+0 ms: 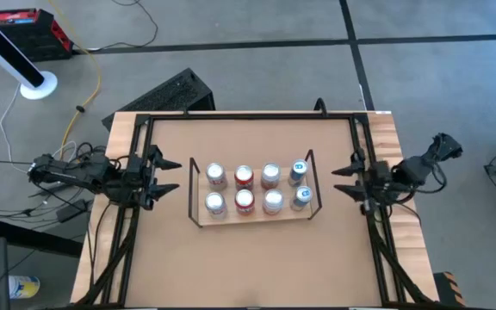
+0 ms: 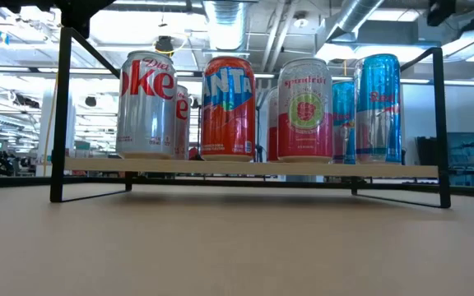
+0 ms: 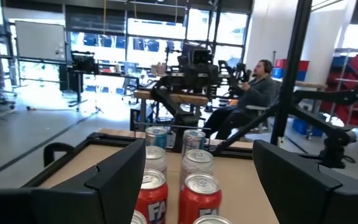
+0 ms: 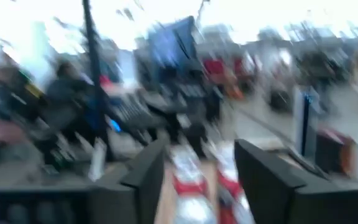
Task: Place canned beverage on shelf
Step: Return to Home Position
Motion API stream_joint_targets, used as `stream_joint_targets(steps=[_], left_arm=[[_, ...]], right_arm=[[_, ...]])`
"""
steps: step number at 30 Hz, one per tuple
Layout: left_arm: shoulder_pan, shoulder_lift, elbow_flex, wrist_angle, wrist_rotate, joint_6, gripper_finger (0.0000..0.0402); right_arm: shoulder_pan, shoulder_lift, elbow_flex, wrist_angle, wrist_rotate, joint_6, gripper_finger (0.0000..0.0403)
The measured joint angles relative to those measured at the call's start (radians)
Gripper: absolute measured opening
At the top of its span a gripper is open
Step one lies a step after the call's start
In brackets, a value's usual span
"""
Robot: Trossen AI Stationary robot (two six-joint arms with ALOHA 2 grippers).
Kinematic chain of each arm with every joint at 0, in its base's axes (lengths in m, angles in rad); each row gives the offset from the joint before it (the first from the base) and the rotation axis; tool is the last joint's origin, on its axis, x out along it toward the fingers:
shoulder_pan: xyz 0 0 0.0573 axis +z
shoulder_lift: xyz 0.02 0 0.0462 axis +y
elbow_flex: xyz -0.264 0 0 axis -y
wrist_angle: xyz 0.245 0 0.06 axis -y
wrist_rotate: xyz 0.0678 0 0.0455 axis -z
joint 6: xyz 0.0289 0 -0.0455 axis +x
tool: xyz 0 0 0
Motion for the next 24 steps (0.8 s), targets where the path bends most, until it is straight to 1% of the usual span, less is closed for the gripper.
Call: stream_joint_targets(steps=[4, 5, 6, 10, 14, 16, 20, 24], left_arm=[[0.0, -0.006, 0.0, -0.009, -0.014, 0.023, 0.0279], [0.0, -0.006, 0.0, -0.015, -0.02, 0.029, 0.0279], [0.0, -0.006, 0.0, -0.029, -0.026, 0.033, 0.0279], [0.0, -0.006, 0.0, -0.093, -0.03, 0.033, 0.0279], [0.0, -0.006, -0.002, -0.114, -0.023, 0.025, 0.0279], [0.0, -0.006, -0.021, -0.074, -0.023, 0.032, 0.0279], [0.0, -0.019, -0.108, 0.03, -0.012, 0.039, 0.0279], [0.0, -0.065, -0.187, 0.097, -0.021, 0.031, 0.0279]], right_arm=[[-0.005, -0.033, -0.061, -0.01, -0.006, 0.005, 0.0052], [-0.007, -0.033, -0.073, -0.011, -0.006, 0.01, 0.0027], [-0.01, -0.033, -0.083, -0.012, -0.007, 0.021, 0.0018], [-0.012, -0.039, -0.129, -0.036, -0.008, 0.09, 0.0024], [-0.013, -0.05, -0.2, -0.028, -0.01, 0.136, 0.0016], [-0.013, -0.071, -0.236, -0.028, -0.01, 0.149, 0.0016], [-0.014, -0.131, -0.291, -0.012, -0.01, 0.165, 0.0017], [-0.009, -0.2, -0.324, -0.016, -0.019, 0.172, 0.0019]])
